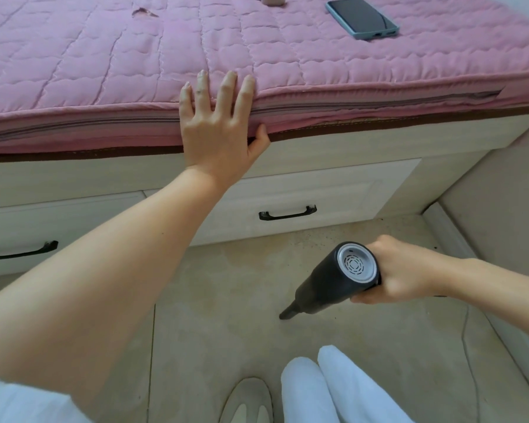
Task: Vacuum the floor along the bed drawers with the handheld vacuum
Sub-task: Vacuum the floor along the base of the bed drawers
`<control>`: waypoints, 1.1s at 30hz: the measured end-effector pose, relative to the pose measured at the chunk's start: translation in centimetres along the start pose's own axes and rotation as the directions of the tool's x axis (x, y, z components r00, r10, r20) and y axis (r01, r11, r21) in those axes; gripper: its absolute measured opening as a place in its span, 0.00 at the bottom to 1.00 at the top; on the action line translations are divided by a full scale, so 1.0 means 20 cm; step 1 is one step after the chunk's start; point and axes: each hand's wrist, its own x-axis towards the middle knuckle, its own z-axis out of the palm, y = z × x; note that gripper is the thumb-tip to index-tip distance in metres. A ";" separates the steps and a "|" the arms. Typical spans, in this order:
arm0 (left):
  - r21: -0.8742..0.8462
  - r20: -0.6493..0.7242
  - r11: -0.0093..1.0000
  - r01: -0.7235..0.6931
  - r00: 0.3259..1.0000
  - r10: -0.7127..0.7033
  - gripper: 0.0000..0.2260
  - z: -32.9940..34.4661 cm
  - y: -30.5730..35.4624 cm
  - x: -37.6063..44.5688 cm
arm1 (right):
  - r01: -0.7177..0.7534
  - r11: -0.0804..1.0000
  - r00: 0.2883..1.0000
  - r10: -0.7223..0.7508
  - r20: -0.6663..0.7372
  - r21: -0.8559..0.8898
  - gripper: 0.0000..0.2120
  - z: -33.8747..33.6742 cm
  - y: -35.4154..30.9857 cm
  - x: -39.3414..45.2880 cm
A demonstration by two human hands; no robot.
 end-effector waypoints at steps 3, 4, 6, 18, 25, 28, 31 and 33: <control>-0.034 0.013 0.997 -0.062 0.998 0.063 0.26 0.00 0.06 0.04 | -0.008 1.000 0.999 0.008 0.034 -0.001 0.14 -0.01 0.01 -0.01; -0.044 0.011 0.996 -0.071 0.997 0.071 0.26 0.01 0.09 0.05 | -0.009 1.000 0.999 0.009 0.038 -0.001 0.13 -0.02 0.02 -0.01; -0.060 0.002 0.995 -0.085 0.996 0.085 0.26 0.02 0.14 0.09 | -0.008 1.000 0.999 0.008 0.040 0.002 0.10 -0.04 0.05 -0.01; -0.140 -0.016 0.990 -0.033 0.999 0.032 0.23 0.06 0.36 0.18 | -0.080 0.994 0.991 0.072 -0.114 -0.068 0.14 -0.16 0.23 0.12; -0.143 -0.041 0.989 -0.022 0.999 0.017 0.23 0.08 0.38 0.17 | -0.040 0.997 0.997 0.035 -0.068 -0.073 0.14 -0.18 0.27 0.16; -0.134 -0.071 0.991 -0.029 0.997 0.019 0.23 0.10 0.38 0.15 | -0.015 0.999 0.999 0.013 -0.038 -0.045 0.14 -0.19 0.27 0.16; -0.108 -0.082 0.994 -0.032 0.996 0.023 0.24 0.11 0.38 0.14 | 0.019 1.000 1.000 -0.019 0.005 -0.010 0.14 -0.20 0.28 0.14; -0.096 -0.087 0.995 -0.038 0.996 0.029 0.24 0.11 0.38 0.14 | 0.037 0.999 0.999 -0.037 0.021 0.006 0.13 -0.20 0.28 0.13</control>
